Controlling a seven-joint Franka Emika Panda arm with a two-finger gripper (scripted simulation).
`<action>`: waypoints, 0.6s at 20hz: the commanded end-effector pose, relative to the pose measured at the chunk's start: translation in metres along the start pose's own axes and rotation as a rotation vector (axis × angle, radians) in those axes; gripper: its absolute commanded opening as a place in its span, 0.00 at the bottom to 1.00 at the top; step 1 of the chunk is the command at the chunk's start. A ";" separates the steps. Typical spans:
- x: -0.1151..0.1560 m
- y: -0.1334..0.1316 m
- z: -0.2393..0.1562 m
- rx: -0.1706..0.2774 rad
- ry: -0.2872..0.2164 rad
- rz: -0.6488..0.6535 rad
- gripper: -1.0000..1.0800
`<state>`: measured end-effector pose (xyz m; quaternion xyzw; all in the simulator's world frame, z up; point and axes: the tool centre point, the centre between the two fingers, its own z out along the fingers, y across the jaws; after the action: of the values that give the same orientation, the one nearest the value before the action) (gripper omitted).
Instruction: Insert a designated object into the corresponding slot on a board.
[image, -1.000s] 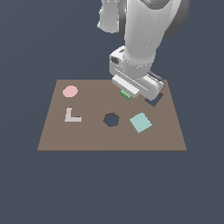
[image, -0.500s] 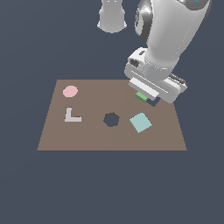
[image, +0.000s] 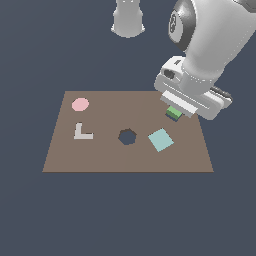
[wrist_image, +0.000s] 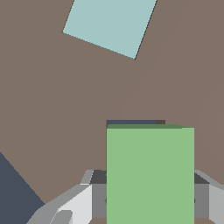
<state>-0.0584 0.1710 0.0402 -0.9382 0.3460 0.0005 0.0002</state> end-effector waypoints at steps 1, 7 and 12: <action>0.000 0.000 0.000 0.000 0.000 0.001 0.00; 0.001 -0.001 0.009 0.000 0.000 0.002 0.00; 0.001 -0.001 0.010 0.000 0.000 0.002 0.96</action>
<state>-0.0567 0.1711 0.0304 -0.9379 0.3468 0.0006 -0.0001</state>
